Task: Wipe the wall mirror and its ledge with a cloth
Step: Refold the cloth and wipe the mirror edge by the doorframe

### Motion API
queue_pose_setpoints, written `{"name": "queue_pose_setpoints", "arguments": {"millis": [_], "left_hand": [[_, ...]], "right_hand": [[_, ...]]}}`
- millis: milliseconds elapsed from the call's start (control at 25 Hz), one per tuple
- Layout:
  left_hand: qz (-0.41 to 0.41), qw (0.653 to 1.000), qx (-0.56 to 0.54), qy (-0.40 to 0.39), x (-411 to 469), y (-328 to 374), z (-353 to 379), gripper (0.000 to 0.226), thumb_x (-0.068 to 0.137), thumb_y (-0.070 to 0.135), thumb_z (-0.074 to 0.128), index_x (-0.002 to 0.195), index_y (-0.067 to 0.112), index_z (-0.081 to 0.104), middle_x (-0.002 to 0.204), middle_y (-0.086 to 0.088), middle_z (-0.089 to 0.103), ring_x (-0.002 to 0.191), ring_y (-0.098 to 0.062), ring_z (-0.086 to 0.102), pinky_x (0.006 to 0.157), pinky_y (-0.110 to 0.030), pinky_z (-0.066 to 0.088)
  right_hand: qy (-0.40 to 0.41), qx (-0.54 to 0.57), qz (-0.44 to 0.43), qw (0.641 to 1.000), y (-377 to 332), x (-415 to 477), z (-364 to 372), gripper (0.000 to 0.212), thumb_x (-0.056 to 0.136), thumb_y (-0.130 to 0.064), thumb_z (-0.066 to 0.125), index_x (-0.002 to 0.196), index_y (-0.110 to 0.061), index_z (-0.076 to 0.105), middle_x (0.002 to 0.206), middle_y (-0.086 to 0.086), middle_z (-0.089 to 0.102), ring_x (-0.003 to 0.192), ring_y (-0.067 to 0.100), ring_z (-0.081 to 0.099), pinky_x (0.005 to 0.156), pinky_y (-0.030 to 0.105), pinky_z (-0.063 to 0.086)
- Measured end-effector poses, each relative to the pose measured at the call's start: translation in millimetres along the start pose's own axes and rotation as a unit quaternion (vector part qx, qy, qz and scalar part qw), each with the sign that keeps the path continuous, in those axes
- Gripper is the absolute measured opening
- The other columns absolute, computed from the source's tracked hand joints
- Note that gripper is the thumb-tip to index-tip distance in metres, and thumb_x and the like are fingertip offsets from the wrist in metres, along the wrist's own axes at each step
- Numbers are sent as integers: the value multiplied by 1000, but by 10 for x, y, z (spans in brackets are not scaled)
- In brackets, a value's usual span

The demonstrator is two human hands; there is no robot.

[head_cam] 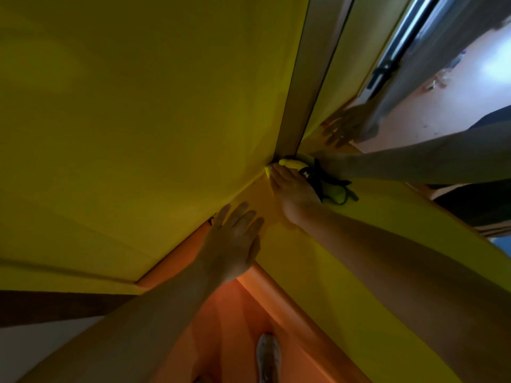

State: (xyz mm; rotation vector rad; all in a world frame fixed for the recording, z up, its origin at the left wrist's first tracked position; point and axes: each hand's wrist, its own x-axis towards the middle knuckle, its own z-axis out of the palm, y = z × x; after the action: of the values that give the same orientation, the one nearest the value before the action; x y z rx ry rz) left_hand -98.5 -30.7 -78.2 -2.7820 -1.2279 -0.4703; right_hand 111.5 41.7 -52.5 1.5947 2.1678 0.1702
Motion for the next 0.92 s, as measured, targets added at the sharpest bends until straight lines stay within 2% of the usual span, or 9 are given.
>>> {"name": "queue_pose_setpoints", "arguments": {"millis": [200, 400, 480, 600, 720, 800, 880, 920], "left_hand": [[3, 1000, -6, -6, -33, -21, -94, 47, 98, 34, 39, 130, 15, 68, 136, -8, 65, 142, -30, 48, 114, -58, 40], [-1, 1000, -14, -20, -121, 90, -240, 48, 100, 34, 37, 134, 16, 65, 138, -9, 63, 144, -31, 46, 116, -57, 37], [1, 1000, -15, -22, -201, 146, -275, 48, 100, 34, 37, 134, 16, 64, 139, -8, 63, 145, -30, 45, 119, -54, 32], [1, 1000, -12, -25, -242, 268, -300, 48, 99, 33, 36, 131, 15, 68, 137, -8, 65, 142, -30, 48, 117, -49, 25], [-11, 997, -36, -63, -200, 463, -316, 49, 99, 33, 35, 128, 14, 70, 135, -6, 66, 140, -29, 51, 116, -50, 34], [-35, 991, -86, -98, -122, 688, -359, 50, 99, 32, 34, 132, 12, 67, 136, -6, 65, 137, -28, 53, 112, -48, 44], [-90, 966, -182, -161, -60, 993, -403, 49, 103, 29, 34, 142, 9, 58, 142, -9, 59, 137, -28, 51, 113, -41, 43], [-124, 941, -237, -207, -14, 1137, -409, 47, 106, 26, 37, 147, 8, 52, 147, -11, 55, 138, -28, 49, 115, -38, 39]], "right_hand": [[-7, 134, 25, 991, -75, -83, -79, 69, 100, -15, 45, 161, -3, 13, 170, 14, 7, 158, 29, 5, 126, 44, 16], [-14, 278, 78, 957, -89, -315, -39, 80, 89, -11, 54, 160, -8, 18, 168, 11, 16, 153, 31, 21, 120, 41, 25], [-13, 307, 104, 946, -77, -440, -38, 81, 88, -11, 54, 160, -9, 18, 168, 11, 15, 150, 32, 25, 119, 41, 26], [-24, 303, 121, 945, -113, -782, 91, 80, 91, -17, 54, 161, -9, 16, 169, 12, 13, 154, 31, 18, 123, 40, 16], [-30, 295, 128, 946, -174, -1276, 280, 79, 94, -29, 54, 161, -11, 17, 169, 11, 15, 156, 30, 12, 124, 44, 17], [-42, 315, 139, 938, -172, -1622, 332, 81, 93, -43, 45, 162, -14, 16, 170, 8, 13, 157, 28, 10, 124, 44, 15], [-57, 386, 155, 908, -137, -1954, 326, 84, 90, -56, 23, 163, -17, 16, 171, 3, 9, 158, 24, 8, 126, 41, 10], [-50, 423, 167, 889, -95, -2094, 337, 82, 92, -59, 16, 163, -18, 19, 171, 0, 12, 158, 22, 10, 126, 39, 10]]}}
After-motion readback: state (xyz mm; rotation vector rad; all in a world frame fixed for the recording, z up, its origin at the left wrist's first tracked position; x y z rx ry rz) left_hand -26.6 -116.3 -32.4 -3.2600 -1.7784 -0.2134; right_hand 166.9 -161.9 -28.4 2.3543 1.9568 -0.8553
